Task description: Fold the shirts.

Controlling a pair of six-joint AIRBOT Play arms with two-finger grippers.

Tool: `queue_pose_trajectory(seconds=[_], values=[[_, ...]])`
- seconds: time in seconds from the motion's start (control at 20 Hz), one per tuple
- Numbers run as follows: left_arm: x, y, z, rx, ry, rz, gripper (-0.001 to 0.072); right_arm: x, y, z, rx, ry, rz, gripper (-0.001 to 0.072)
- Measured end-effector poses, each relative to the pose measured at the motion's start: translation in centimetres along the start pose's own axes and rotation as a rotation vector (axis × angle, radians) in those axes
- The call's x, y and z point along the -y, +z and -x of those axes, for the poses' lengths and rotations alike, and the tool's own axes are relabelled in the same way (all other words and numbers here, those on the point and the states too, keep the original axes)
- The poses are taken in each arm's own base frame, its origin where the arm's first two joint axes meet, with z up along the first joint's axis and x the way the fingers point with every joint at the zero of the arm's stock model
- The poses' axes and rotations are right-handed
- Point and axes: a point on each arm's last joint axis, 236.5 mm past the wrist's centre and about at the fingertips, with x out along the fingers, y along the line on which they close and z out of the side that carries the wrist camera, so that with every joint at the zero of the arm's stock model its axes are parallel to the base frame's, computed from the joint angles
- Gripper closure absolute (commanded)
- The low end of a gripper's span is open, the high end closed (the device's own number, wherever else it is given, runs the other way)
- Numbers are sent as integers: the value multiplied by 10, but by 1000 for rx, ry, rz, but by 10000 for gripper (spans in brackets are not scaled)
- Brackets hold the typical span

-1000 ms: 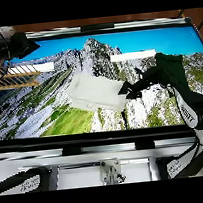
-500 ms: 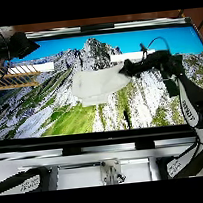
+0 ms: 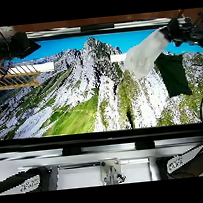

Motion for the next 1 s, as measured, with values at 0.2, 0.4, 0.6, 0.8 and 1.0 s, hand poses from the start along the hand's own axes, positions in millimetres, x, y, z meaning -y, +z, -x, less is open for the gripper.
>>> queue_pose_trajectory(seconds=[0.2,0.4,0.6,0.8,1.0], values=[[14,-6,-4,-15,-23,-20,680,32,73,35,226,-49,-45,665],[28,-12,-8,-31,-47,-39,680,58,114,64,362,-92,-61,666],[33,-14,-10,-36,-57,-49,680,75,126,87,378,-137,-46,666],[35,-15,-10,-37,-59,-65,680,93,101,102,241,-215,-51,665],[35,-15,-10,-36,-60,-82,680,117,52,123,26,-376,-58,665]])
